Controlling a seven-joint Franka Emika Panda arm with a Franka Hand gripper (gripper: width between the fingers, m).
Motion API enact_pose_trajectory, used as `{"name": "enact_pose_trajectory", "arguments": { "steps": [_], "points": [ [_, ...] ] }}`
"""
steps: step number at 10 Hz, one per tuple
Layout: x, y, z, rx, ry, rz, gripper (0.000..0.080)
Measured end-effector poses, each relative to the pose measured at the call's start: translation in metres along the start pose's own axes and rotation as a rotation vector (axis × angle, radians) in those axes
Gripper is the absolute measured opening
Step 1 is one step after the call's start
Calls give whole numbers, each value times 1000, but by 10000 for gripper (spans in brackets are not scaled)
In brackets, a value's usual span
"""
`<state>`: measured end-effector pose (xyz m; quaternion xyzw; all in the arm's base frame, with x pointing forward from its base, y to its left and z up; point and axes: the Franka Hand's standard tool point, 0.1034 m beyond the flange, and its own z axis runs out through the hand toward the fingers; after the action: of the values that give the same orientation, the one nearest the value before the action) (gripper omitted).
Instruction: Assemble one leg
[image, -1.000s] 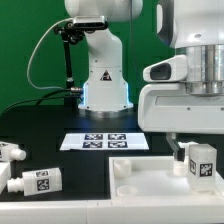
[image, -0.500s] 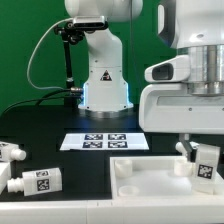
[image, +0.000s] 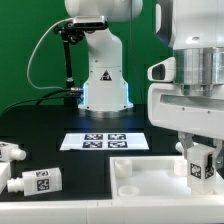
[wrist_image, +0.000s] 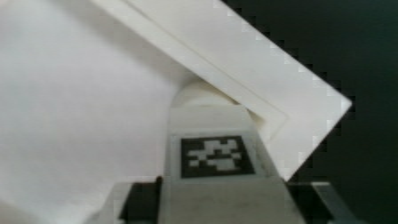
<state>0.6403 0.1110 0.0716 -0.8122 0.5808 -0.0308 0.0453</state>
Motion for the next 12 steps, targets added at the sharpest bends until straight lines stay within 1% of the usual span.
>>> {"name": "enact_pose_trajectory", "arguments": {
  "steps": [1, 2, 4, 5, 6, 7, 8, 9, 10, 12],
  "points": [
    [-1, -1, 1, 12, -25, 228, 290],
    [-1, -1, 1, 17, -43, 347, 291],
    [-2, -1, 2, 16, -44, 387, 291],
    [-2, -1, 2, 16, -44, 361, 291],
    [-2, -1, 2, 16, -43, 348, 383],
    [1, 0, 2, 18, -33, 124, 383],
    [2, -1, 0, 23, -33, -97, 561],
    [-6, -1, -1, 25, -39, -148, 561],
    [-17, 2, -1, 30, -22, -209, 632],
    [-8, 3, 0, 27, -9, -366, 646]
  ]
}}
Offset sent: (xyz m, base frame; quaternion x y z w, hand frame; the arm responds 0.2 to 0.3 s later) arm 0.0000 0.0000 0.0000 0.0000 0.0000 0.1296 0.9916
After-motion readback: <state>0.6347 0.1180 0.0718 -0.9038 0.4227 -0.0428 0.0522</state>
